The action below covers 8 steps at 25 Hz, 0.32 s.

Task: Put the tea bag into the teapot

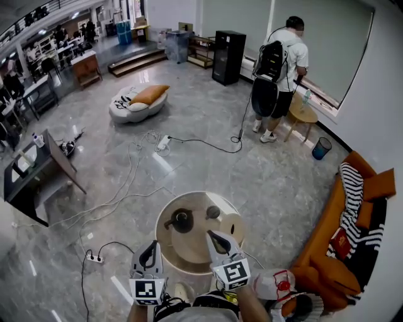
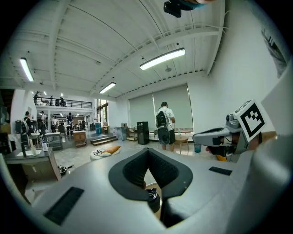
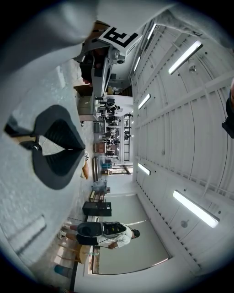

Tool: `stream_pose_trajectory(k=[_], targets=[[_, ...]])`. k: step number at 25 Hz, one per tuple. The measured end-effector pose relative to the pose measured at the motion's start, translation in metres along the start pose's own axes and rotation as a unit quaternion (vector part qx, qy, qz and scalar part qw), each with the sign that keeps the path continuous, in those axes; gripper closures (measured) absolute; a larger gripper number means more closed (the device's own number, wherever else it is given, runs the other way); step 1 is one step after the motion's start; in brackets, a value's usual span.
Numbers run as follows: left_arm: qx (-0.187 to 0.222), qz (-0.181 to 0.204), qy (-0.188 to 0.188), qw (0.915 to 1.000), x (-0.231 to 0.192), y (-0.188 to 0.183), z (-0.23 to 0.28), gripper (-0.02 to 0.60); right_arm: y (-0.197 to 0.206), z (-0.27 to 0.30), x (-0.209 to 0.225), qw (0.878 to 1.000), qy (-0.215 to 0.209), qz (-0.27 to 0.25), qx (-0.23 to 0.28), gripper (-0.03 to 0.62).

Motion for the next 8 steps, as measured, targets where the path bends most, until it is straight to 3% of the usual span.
stream_pose_trajectory(k=[8], targets=[[-0.005,0.003,0.003,1.0,0.0064,0.0048,-0.0007,0.566,0.0047,-0.006,0.0018,1.0,0.0,0.004,-0.009,0.594]])
Point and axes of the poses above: the fingertips, and each gripper's own axes: z forward along the fingers, x to its right, y out of its underside, the point moved 2 cm from there along -z, backward along the fingers, and after that the axes turned 5 degrees about -z, right-handed, at the moved point
